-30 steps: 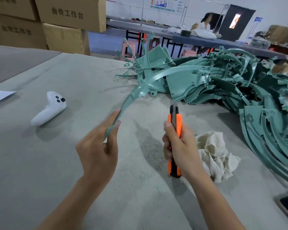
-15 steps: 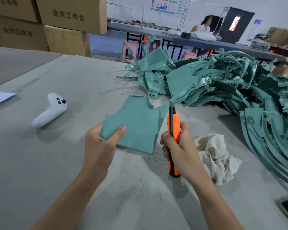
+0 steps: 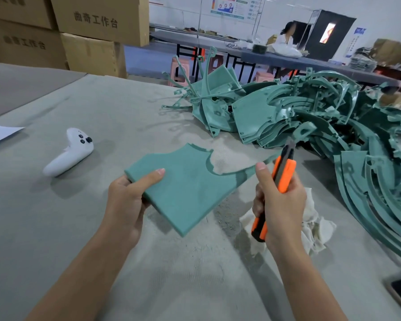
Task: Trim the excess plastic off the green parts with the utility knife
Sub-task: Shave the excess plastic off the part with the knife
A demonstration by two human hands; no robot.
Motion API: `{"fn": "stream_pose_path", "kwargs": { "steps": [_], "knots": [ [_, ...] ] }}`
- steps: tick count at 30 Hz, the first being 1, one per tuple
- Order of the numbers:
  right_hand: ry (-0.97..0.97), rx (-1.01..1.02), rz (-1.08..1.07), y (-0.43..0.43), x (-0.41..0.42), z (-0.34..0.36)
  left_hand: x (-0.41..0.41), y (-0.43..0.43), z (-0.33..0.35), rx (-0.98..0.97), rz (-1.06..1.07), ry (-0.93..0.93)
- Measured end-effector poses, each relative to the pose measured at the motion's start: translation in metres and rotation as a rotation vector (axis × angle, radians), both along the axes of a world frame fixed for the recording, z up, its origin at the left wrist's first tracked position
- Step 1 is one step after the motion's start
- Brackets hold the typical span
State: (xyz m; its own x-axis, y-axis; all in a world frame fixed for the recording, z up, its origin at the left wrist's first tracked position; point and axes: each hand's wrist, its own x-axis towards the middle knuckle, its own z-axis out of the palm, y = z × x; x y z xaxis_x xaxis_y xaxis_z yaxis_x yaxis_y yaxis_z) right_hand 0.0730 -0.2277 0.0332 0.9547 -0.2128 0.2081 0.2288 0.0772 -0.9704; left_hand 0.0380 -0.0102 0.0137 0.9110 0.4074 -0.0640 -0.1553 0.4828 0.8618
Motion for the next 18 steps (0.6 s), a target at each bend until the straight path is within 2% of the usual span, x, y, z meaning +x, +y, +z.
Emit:
{"fn": "stream_pose_path", "kwargs": {
  "steps": [5, 9, 14, 18],
  "knots": [
    [0.010, 0.128, -0.001, 0.002, -0.001, 0.000, 0.001, -0.004, -0.002, -0.104, -0.105, 0.044],
    [-0.070, 0.153, -0.020, 0.006, -0.004, 0.001, -0.001, -0.019, -0.004, -0.095, -0.317, 0.047],
    [-0.189, -0.109, 0.170, 0.014, -0.013, 0.002, 0.001, -0.020, -0.006, -0.097, -0.241, 0.166],
    [-0.216, -0.007, 0.214, 0.019, -0.015, -0.002, -0.002, -0.019, -0.005, -0.293, -0.287, 0.135]
  ]
}}
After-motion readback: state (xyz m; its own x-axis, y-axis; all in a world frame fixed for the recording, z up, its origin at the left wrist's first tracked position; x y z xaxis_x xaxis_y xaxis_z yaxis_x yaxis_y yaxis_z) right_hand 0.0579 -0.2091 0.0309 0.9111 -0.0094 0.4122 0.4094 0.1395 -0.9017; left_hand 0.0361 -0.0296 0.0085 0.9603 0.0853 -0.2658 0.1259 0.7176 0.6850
